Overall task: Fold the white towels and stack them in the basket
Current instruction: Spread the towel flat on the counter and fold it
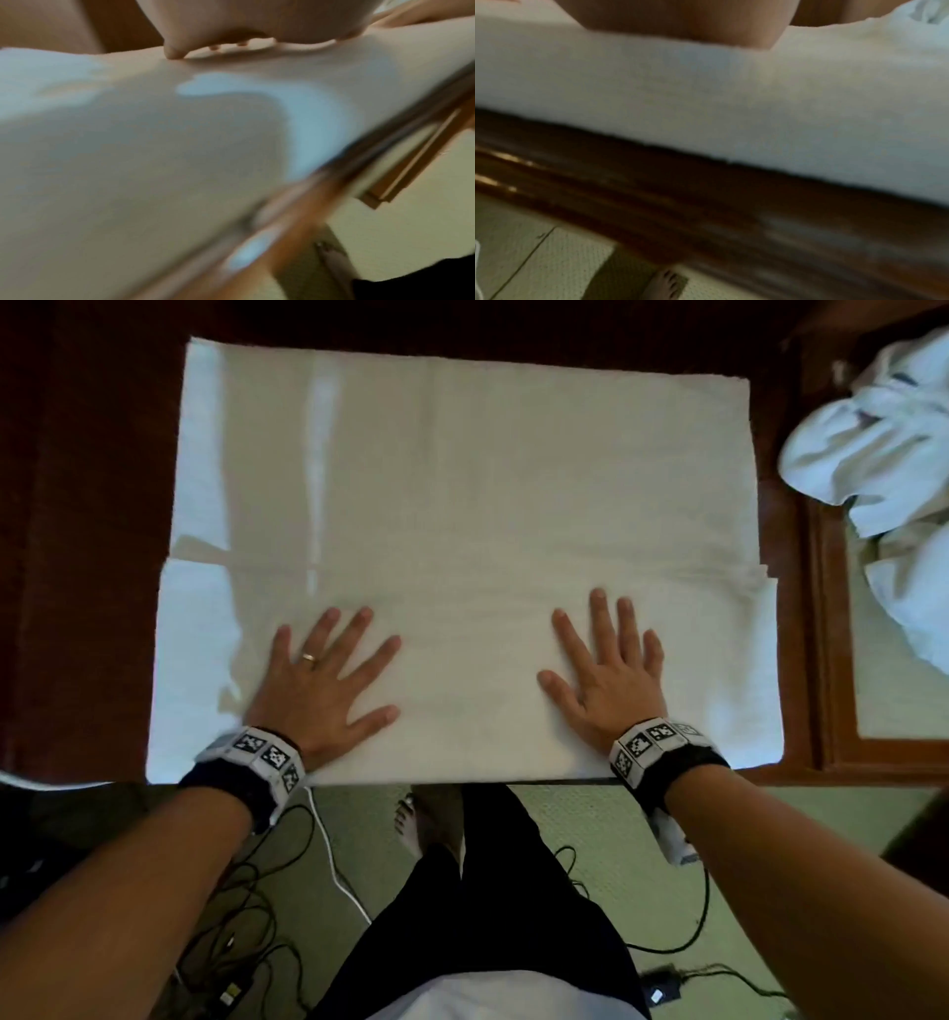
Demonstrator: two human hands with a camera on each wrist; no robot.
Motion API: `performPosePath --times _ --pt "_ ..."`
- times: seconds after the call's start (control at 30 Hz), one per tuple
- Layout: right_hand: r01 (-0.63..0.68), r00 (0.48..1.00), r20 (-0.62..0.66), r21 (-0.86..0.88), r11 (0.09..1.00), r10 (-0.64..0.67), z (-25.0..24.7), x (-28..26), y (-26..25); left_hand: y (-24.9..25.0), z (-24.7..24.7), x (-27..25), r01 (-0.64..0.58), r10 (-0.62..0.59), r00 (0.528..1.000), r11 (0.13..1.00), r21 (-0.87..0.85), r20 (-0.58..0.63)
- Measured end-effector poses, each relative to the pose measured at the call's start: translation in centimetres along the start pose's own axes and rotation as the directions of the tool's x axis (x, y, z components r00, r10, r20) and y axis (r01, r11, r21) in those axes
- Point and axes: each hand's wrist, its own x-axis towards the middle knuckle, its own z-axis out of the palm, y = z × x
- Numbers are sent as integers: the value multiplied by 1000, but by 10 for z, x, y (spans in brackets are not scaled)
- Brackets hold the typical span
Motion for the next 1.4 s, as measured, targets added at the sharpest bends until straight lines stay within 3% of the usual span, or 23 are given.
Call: performPosePath --times 0.07,0.13,0.2,0.27,0.33,0.4,0.47,0.57,0.77,0.93,1.13,1.27,1.4 --pt "21 1000 19 -13 1000 -21 -3 1 2 -47 0 -5 148 -148 989 989 2 24" --pt "24 999 37 -22 999 -23 -7 2 3 -89 -6 -15 347 -344 936 937 -38 72" --pt "9 998 62 -16 1000 -8 -12 5 1 -106 -18 -22 471 -462 880 880 -67 112" --pt "-10 995 99 -6 1000 10 -21 9 -3 -96 -28 -23 439 -436 899 895 -75 46" --pt "-48 992 119 -16 999 50 -29 8 -7 -74 -31 -21 310 -314 949 944 -110 -22" --pt "-104 983 149 -29 994 107 -33 0 -9 -51 -27 -24 244 -242 970 960 -140 26" --pt "-134 969 210 -6 991 133 -32 -15 -11 -36 -20 -33 298 -288 954 935 -193 76" --pt "-156 958 246 19 988 147 -33 -35 -14 -25 -28 -45 347 -348 937 909 -231 37" --pt "-186 975 152 153 971 162 -64 -28 -10 -39 -75 -22 357 -332 929 920 -163 163" --pt "-182 982 -17 172 968 188 -99 23 12 -57 -120 28 368 -332 928 886 -281 169" --pt "-128 984 -97 183 975 148 -130 127 42 -77 -147 113 329 -341 940 881 -339 27" --pt "-79 985 -149 73 994 89 -138 189 60 -93 -145 169 319 -342 938 916 -243 -57" --pt "-83 995 -54 31 996 84 -133 228 77 -105 -130 200 281 -290 948 956 -83 -128"
